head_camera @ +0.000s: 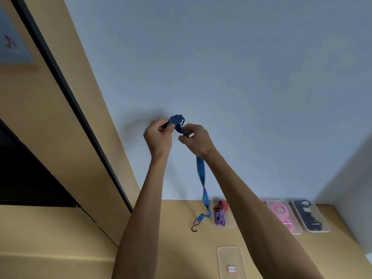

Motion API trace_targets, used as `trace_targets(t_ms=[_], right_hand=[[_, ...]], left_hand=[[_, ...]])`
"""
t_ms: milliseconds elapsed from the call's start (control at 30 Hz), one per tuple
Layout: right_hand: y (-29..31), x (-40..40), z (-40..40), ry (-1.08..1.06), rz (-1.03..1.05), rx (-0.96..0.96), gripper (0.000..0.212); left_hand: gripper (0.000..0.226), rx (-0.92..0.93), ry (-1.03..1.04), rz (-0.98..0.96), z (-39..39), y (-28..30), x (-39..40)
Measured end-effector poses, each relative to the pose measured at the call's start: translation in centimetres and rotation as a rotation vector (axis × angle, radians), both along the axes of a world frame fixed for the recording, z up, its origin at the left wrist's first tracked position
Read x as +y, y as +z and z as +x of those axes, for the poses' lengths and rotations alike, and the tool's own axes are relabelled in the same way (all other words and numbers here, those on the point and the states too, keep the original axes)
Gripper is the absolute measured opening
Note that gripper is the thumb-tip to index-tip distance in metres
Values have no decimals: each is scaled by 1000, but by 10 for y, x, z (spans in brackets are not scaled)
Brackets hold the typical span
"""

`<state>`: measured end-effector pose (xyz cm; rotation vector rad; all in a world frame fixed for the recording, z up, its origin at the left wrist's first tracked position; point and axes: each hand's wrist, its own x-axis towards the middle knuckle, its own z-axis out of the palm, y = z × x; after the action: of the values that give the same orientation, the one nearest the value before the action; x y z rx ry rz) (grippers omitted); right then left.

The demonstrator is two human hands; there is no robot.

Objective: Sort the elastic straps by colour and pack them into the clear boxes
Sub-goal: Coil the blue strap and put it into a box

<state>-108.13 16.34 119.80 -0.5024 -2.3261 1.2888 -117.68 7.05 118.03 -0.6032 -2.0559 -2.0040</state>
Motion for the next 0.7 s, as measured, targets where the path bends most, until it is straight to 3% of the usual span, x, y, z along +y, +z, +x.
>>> trace_targets(t_ms=[67,167,233,333,467,533,633,700], right_hand=[[1,1,-2,-84,134,-71,16],[2,2,-3,-188,37,-34,19],[2,3,-2,-131,11,-28,25],[0,9,2,19,132,-93,33],[-7,27,9,30,279,5,17],[-9,34,12,74,170,57,16],[-14,41,18,149,-215,140,13],[-20,45,20,174,-408,88,14]], left_hand=[[15,119,62,-84,1,-7,-1],[20,291,67,-302,2,-16,1],[21,327,-8,-397,2,-21,1],[19,324,-171,-453,-1,-25,-4],[20,165,-421,-481,-10,-23,-14],[22,67,-529,-441,-11,-21,-21],[18,-6,-654,-361,-12,-19,-28],[19,-33,-726,-318,-9,-19,-29]])
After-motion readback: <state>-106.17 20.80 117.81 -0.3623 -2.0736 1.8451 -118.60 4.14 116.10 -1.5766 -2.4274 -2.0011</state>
